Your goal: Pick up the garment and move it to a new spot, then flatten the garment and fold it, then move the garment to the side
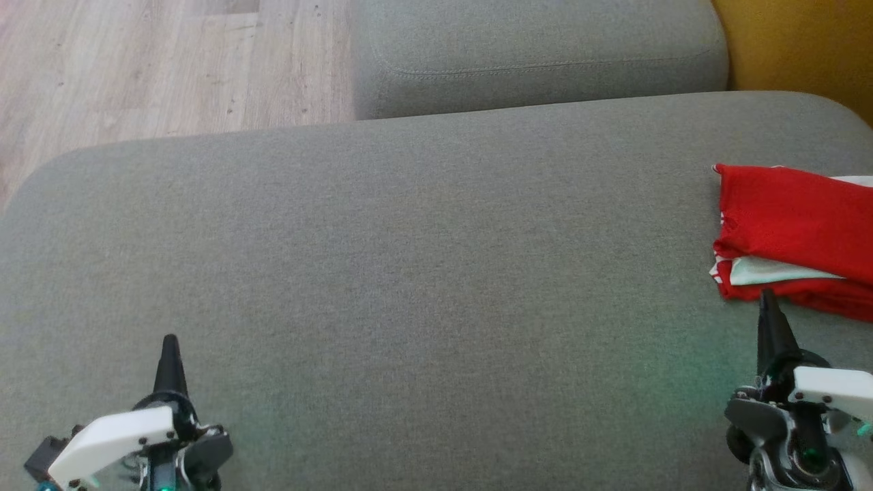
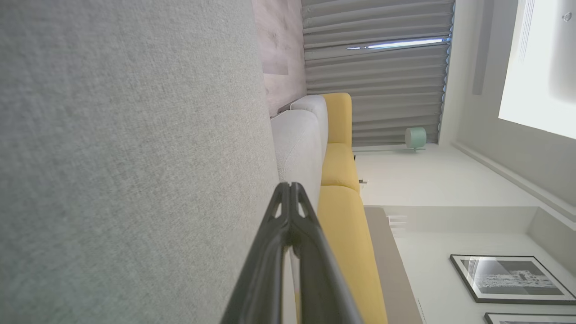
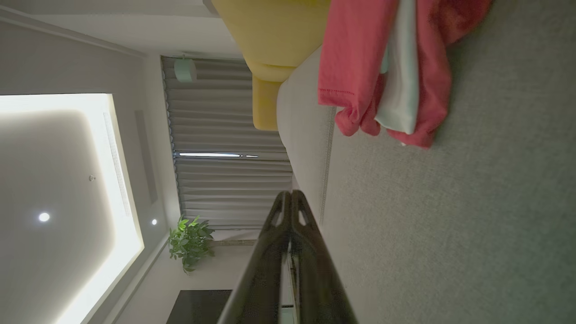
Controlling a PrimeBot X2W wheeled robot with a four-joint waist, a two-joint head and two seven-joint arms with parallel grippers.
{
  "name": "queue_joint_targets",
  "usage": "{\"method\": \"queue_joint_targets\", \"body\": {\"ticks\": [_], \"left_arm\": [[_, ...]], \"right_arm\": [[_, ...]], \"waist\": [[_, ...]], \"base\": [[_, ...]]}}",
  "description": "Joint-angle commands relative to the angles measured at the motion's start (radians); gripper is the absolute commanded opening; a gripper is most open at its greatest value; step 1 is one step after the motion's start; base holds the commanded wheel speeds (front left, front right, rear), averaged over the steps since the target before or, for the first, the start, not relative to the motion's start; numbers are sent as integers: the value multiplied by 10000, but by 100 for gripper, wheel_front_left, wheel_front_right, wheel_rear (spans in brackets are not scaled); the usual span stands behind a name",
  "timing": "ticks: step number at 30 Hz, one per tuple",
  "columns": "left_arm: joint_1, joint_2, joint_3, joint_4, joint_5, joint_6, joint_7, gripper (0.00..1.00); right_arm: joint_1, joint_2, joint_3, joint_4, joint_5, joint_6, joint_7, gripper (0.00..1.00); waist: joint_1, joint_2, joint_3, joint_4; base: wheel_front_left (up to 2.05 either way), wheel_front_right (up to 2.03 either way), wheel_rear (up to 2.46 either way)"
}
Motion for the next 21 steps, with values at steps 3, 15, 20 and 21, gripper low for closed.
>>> {"method": "queue_joint_targets", "body": {"ticks": [3, 15, 20, 21], "left_arm": [[-503, 49, 434, -350, -413, -67, 147, 0], [-519, 49, 470, -351, -615, -71, 208, 0], [-519, 49, 471, -352, -615, -71, 208, 0], [-519, 49, 471, -352, -615, -71, 208, 0]], "right_arm": [[-446, -50, 152, -458, 489, 68, 155, 0], [-446, -51, 130, -481, 722, 69, 215, 0], [-446, -51, 130, -481, 722, 69, 215, 0], [-446, -51, 130, -481, 722, 69, 215, 0]], "waist": [[0, -1, 0, 0], [0, -1, 0, 0], [0, -1, 0, 0], [0, -1, 0, 0]], "base": [[0, 0, 0], [0, 0, 0], [0, 0, 0], [0, 0, 0]]}}
